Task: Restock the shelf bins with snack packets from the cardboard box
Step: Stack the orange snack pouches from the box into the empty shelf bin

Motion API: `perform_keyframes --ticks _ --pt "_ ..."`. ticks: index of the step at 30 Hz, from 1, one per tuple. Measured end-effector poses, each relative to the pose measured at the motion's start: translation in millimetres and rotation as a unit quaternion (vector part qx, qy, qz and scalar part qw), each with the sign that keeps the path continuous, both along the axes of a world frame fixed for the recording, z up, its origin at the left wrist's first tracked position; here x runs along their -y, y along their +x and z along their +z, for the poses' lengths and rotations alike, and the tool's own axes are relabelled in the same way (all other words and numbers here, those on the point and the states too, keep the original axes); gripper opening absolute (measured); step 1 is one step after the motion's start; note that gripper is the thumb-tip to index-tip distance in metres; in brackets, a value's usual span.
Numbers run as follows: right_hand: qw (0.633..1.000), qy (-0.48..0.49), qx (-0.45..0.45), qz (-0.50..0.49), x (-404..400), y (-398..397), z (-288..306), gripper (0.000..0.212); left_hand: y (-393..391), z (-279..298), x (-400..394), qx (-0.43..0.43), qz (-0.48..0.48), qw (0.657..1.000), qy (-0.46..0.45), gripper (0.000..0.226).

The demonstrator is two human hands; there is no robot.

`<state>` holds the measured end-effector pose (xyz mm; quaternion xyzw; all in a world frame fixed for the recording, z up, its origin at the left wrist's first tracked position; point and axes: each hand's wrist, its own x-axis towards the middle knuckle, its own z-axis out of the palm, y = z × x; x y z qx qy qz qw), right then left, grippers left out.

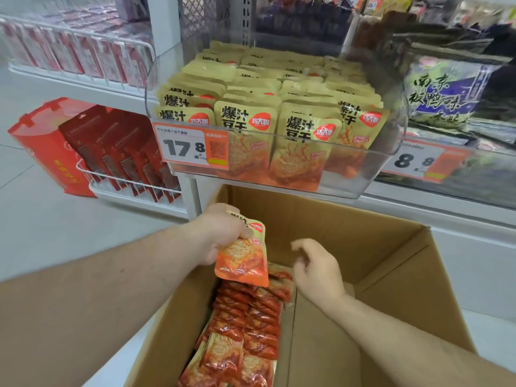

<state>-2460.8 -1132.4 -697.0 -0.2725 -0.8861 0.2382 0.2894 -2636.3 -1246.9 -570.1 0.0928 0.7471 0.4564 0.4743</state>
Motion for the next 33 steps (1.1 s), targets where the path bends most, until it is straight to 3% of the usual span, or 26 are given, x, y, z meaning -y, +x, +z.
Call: perform_keyframes --ticks 4,9,11,14,18,22,27,31,33 --pt "0.975 -0.124 0.175 -0.064 -24.5 6.4 -56.2 0.028 -1.1 -12.4 -1.4 -0.041 -0.028 0.999 -0.020 0.052" --pt "0.927 -0.203 0.314 -0.041 -34.7 -19.7 -120.0 0.057 -6.9 -30.0 -6.5 -0.061 -0.051 0.995 -0.056 0.054" --pt "0.919 -0.195 0.342 -0.025 -40.0 -26.4 -136.3 0.056 -11.1 -37.8 -7.8 -0.059 -0.062 0.994 -0.065 0.059" --pt "0.927 -0.198 0.317 -0.030 -43.3 -27.3 -140.8 0.042 -16.3 -44.7 -6.0 -0.058 -0.073 0.992 -0.085 0.054" --pt "0.952 -0.185 0.237 -0.056 -32.7 -14.4 -120.2 0.042 -18.2 -43.3 -3.7 0.028 -0.052 0.994 -0.091 0.035" --pt "0.979 -0.120 0.164 -0.023 -10.9 7.3 -71.3 0.047 -9.7 -33.5 -1.0 0.079 -0.028 0.993 -0.083 0.025" --pt "0.999 -0.011 0.052 -0.001 20.3 29.6 3.0 0.050 -2.0 -16.3 13.0 0.118 -0.011 0.990 -0.082 0.033" --pt "0.993 0.105 -0.013 0.051 47.2 37.3 50.1 0.055 14.6 7.0 16.7 0.144 -0.015 0.989 -0.014 0.024" --pt "0.986 0.145 -0.018 0.075 56.7 38.6 67.6 0.055 25.4 17.0 16.3 0.186 -0.030 0.982 0.029 0.034"
